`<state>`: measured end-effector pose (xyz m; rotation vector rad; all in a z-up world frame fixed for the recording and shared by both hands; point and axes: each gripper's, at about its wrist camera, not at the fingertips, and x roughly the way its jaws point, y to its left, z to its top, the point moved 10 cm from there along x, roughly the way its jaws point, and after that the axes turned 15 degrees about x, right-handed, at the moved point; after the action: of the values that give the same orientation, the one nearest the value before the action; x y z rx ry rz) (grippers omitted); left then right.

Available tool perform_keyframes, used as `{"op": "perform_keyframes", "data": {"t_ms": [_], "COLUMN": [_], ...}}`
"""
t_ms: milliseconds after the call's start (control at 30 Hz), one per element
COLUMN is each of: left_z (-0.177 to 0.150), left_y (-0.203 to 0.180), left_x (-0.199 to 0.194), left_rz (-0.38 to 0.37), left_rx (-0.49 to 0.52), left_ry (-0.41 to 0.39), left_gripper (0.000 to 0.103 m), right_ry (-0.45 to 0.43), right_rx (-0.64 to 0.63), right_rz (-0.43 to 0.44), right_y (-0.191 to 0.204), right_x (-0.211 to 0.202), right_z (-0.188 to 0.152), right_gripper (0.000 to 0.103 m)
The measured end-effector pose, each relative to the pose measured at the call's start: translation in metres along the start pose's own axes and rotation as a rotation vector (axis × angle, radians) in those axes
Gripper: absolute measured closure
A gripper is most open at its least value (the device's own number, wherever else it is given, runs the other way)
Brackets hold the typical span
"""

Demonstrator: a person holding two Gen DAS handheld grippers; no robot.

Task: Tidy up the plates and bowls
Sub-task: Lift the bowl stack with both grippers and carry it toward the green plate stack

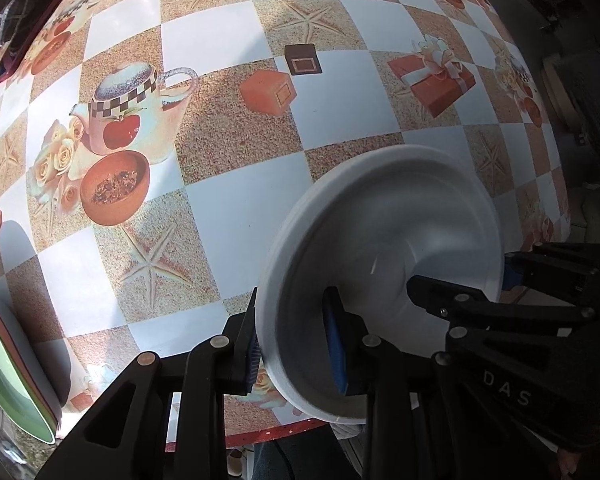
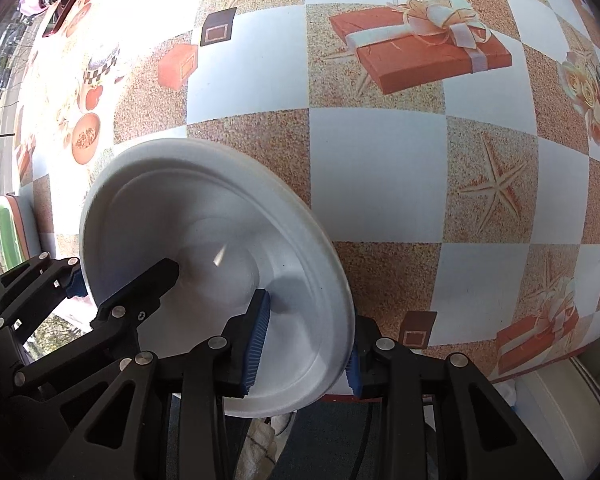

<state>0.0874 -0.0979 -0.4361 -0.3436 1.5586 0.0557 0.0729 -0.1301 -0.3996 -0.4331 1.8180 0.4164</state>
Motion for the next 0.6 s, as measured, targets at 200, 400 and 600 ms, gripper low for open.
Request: {"op": "perform_keyframes", "data": {"t_ms": [200, 400, 600], "left_z": [-0.007, -0.039, -0.076], "left_y": [0.01, 0.042, 0.076], "left_x": [-0.002, -0.012, -0.017], "left_rz": [0.003, 0.016, 0.034], "left_rx": [0.009, -0.075, -0.139], "left_ry": [0.003, 0.002, -0.011], "left_gripper": [0.072, 0.071, 0.07], "right_ry": [0.033, 0.055, 0.058], "right_rx": [0.03, -0.084, -0.166], "right_rz": [0.011, -0.013, -0.02], "right_y": [0.01, 0.047, 0.086], "right_x": [0.007, 0.02, 0.029], "right_z": [-0.007, -0.032, -0.034], "right_gripper": [0.069, 0.069, 0.069]}}
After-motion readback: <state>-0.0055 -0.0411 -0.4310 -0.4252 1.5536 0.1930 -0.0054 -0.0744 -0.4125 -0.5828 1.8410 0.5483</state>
